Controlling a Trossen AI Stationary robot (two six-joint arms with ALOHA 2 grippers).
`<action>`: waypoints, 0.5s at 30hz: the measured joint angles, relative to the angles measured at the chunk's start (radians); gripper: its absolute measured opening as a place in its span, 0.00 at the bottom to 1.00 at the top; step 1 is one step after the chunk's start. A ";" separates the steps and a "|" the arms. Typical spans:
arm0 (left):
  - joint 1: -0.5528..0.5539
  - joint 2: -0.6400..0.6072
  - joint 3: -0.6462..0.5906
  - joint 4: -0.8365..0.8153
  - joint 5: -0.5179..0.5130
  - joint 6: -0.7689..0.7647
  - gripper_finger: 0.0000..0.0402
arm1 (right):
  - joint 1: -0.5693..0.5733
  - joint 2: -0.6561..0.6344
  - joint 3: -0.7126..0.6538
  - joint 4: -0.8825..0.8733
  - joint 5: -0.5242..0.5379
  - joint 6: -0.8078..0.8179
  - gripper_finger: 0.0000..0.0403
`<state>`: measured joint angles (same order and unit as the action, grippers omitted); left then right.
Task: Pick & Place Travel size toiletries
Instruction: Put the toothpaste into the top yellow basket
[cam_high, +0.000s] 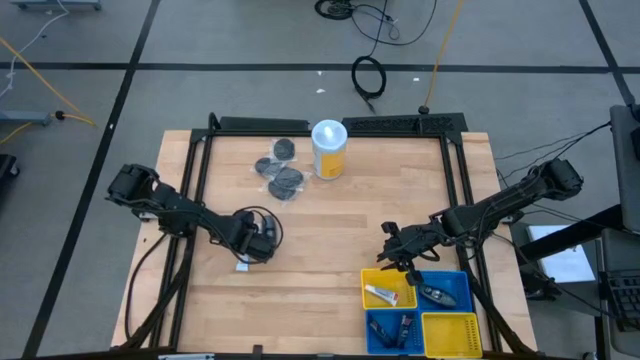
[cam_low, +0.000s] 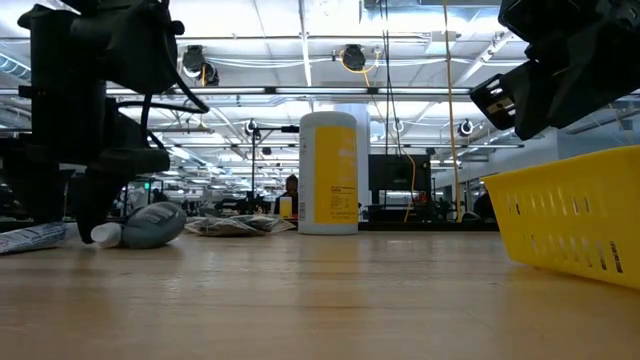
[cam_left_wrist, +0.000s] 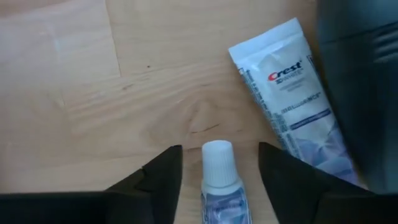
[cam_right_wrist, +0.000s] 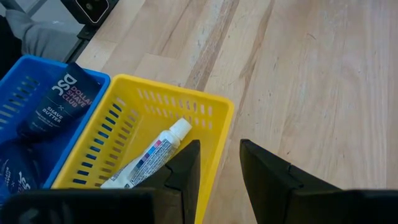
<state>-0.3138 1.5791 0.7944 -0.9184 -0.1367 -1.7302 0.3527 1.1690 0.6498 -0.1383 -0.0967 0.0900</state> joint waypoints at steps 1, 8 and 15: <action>0.000 0.000 0.000 -0.001 -0.003 0.000 0.46 | 0.000 0.000 0.000 0.000 0.000 0.000 0.26; 0.000 0.000 0.000 -0.004 -0.012 0.003 0.16 | 0.000 0.000 0.000 0.000 0.000 0.000 0.26; 0.000 0.000 0.000 -0.005 -0.011 0.017 0.09 | 0.000 0.000 0.000 0.000 0.000 -0.001 0.26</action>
<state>-0.3138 1.5791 0.7948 -0.9230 -0.1476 -1.7134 0.3527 1.1690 0.6498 -0.1383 -0.0967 0.0891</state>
